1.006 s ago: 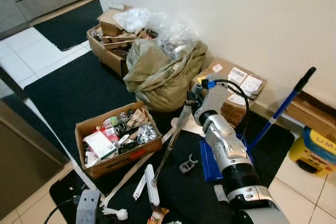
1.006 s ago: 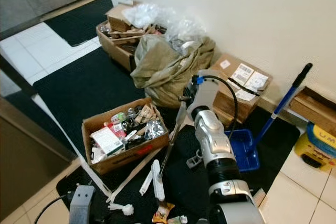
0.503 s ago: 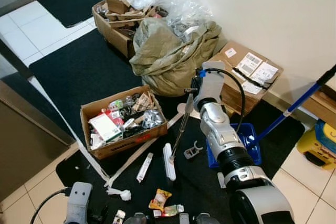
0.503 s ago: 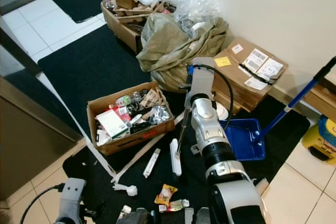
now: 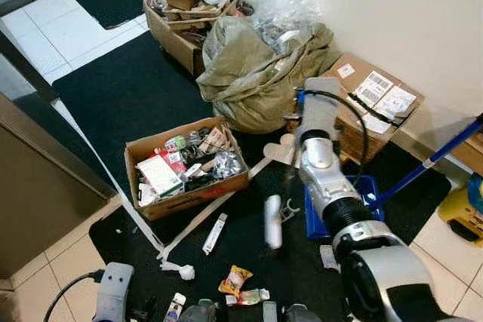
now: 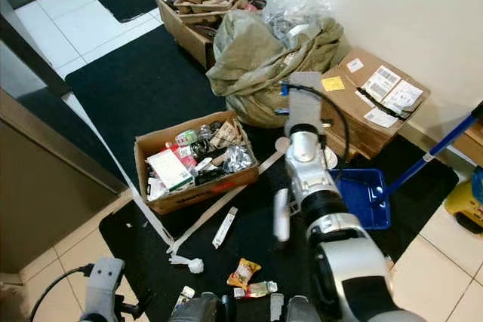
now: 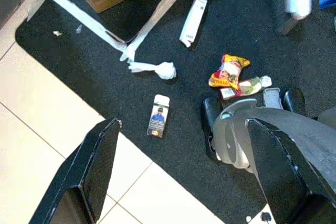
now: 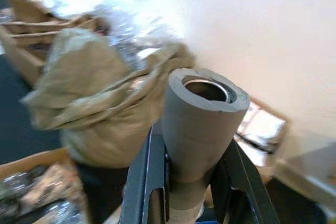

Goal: Sweep floor

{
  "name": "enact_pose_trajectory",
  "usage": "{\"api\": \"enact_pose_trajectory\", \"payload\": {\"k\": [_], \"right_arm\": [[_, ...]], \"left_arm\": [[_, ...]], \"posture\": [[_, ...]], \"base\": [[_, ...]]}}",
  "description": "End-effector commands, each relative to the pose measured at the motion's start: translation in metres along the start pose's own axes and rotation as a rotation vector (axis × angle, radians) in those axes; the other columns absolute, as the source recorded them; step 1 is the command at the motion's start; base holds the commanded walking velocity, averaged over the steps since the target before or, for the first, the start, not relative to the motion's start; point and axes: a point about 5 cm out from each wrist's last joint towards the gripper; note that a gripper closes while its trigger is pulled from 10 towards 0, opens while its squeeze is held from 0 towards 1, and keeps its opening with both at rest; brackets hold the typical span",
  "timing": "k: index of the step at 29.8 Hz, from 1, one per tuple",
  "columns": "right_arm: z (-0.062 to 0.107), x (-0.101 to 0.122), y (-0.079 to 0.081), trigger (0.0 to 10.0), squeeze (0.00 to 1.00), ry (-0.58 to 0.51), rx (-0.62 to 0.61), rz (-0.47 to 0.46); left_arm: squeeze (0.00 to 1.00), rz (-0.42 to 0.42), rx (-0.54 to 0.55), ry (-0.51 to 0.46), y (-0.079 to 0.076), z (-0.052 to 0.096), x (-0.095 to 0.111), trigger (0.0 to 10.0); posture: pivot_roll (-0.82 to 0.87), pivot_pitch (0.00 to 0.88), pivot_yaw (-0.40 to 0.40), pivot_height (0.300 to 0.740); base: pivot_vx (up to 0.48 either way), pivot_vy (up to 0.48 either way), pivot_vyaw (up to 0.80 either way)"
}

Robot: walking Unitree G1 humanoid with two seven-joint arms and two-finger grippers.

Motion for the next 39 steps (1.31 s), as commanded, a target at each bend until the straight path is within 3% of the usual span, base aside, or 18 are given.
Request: {"api": "enact_pose_trajectory", "payload": {"k": [1, 10, 16, 18, 22, 24, 26, 28, 30, 36, 39], "right_arm": [[-0.005, 0.008, -0.008, 10.0, 0.0, -0.061, -0.045, 0.059], [-0.013, 0.007, -0.027, 10.0, 0.0, -0.056, -0.135, 0.19], [-0.016, 0.008, -0.036, 10.0, 0.0, -0.051, -0.185, 0.215], [-0.019, 0.01, -0.041, 10.0, 0.0, -0.038, -0.214, 0.204], [-0.021, 0.018, -0.035, 10.0, 0.0, -0.058, -0.179, 0.115], [-0.021, 0.018, -0.035, 10.0, 0.0, -0.058, -0.179, 0.115], [-0.022, 0.024, -0.031, 10.0, 0.0, -0.076, -0.145, 0.042], [-0.022, 0.024, -0.031, 10.0, 0.0, -0.076, -0.145, 0.042], [-0.025, 0.033, -0.03, 10.0, 0.0, -0.1, -0.092, -0.029], [-0.027, 0.038, -0.03, 10.0, 0.0, -0.103, -0.033, -0.06], [-0.029, 0.037, -0.029, 10.0, 0.0, -0.063, 0.072, -0.109]], "left_arm": [[0.0, 0.011, 0.011, 0.03, 0.003, 0.006, -0.01, 10.0], [0.0, 0.022, 0.013, 0.027, 0.002, 0.003, -0.006, 10.0], [0.0, 0.029, 0.006, 0.032, -0.001, 0.0, -0.005, 10.0], [0.0, 0.032, -0.005, 0.04, -0.005, -0.003, -0.004, 10.0], [0.0, 0.038, -0.002, 0.054, -0.006, -0.007, -0.001, 10.0], [0.0, 0.038, -0.002, 0.054, -0.006, -0.007, -0.001, 10.0], [0.0, 0.042, 0.005, 0.062, -0.006, -0.009, 0.0, 10.0], [0.0, 0.042, 0.005, 0.062, -0.006, -0.009, 0.0, 10.0], [0.0, 0.051, 0.018, 0.071, -0.005, -0.01, 0.001, 10.0], [0.0, 0.062, 0.029, 0.082, -0.004, -0.012, 0.002, 10.0], [0.0, 0.079, 0.041, 0.109, -0.006, -0.013, -0.001, 10.0]], "posture": [[0.13, 0.284, 0.069, 0.74], [0.09, 0.249, 0.063, 0.74], [0.07, 0.227, 0.066, 0.74], [0.06, 0.205, 0.064, 0.74], [0.03, 0.167, 0.061, 0.74], [0.03, 0.167, 0.061, 0.74], [0.02, 0.147, 0.059, 0.74], [0.02, 0.147, 0.059, 0.74], [0.0, 0.123, 0.059, 0.74], [-0.01, 0.111, 0.058, 0.74], [-0.03, 0.083, 0.058, 0.74]], "base": [[0.0, 0.0, 0.0], [0.0, 0.0, 0.0], [0.0, 0.0, 0.0], [0.0, 0.0, 0.0], [0.0, 0.0, 0.0], [0.0, 0.0, 0.0], [0.0, 0.0, 0.0], [0.0, 0.0, 0.0], [0.0, 0.0, 0.0], [0.0, 0.0, 0.0], [0.0, 0.0, 0.0]]}}
Point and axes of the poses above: a point about 5 cm out from each wrist's last joint towards the gripper, its own z axis pointing back from the gripper into the wrist, its own x axis along the axis of the wrist's last joint, y = z × x
